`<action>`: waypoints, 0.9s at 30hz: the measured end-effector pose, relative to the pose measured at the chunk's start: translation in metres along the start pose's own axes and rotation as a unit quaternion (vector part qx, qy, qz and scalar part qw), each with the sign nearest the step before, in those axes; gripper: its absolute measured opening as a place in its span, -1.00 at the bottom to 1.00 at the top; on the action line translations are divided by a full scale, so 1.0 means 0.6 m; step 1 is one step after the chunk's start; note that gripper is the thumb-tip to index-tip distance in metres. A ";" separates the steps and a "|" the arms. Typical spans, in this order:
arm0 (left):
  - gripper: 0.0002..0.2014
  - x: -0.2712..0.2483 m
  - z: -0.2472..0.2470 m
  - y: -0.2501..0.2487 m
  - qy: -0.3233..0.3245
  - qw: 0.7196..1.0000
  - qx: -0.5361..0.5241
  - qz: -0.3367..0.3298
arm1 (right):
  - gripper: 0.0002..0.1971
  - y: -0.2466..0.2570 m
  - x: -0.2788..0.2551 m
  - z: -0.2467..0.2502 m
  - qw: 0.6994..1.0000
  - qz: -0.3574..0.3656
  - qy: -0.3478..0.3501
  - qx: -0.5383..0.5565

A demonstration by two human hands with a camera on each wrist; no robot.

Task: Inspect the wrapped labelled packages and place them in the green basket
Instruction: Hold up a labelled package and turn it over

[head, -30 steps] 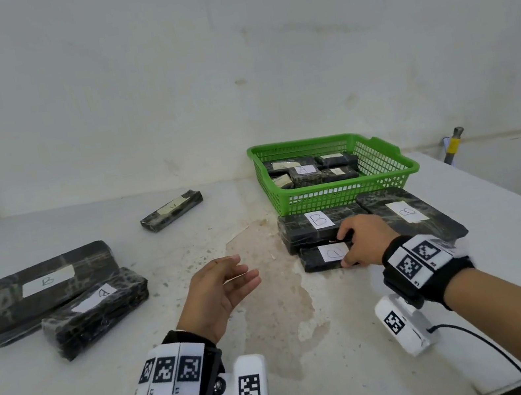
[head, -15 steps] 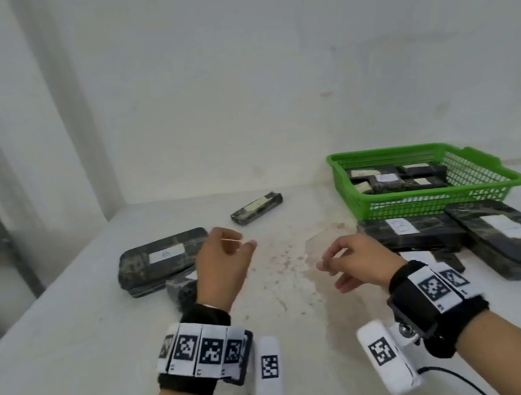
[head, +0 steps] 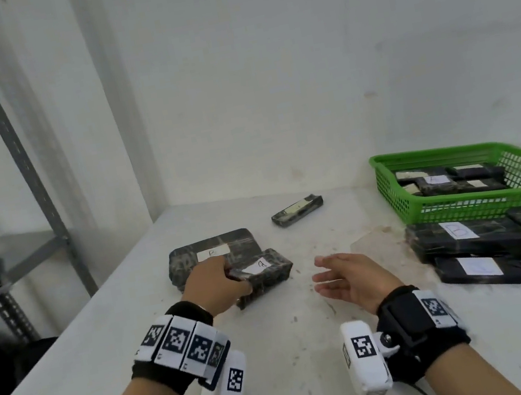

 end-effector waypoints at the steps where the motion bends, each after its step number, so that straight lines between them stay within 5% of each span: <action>1: -0.66 0.002 0.004 -0.004 -0.013 0.999 -0.043 -0.004 | -0.79 -0.001 0.004 0.002 1.000 0.000 0.000 0.001; 6: -0.62 -0.001 0.019 -0.052 -0.060 0.952 -0.300 -0.015 | -0.52 0.006 0.011 -0.003 1.000 -0.007 0.019 0.018; 14: -0.47 0.008 -0.018 -0.152 -0.136 0.896 -0.417 -0.069 | -0.25 0.074 -0.006 -0.032 0.990 0.053 0.101 0.081; 19: -0.54 0.022 -0.062 -0.188 -0.063 0.885 -0.445 -0.119 | -0.62 0.088 -0.001 -0.026 0.985 0.160 0.059 -0.033; 23: -0.62 0.037 -0.067 -0.185 0.083 0.801 -0.572 -0.152 | -0.86 0.090 0.022 0.011 0.980 0.192 0.035 -0.027; 27: -0.75 0.061 -0.073 -0.147 0.007 0.739 -0.670 -0.065 | -0.88 0.073 0.039 0.043 0.984 0.154 0.039 0.082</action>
Point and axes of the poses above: each hand's wrist, its own x-axis towards the middle knuckle, its own z-axis out of the back of the hand, y = z × x, the point moved 2 cm from there along x, towards the middle knuckle, and after that the axes turned 9 degrees about x, right-handed, at the moved point
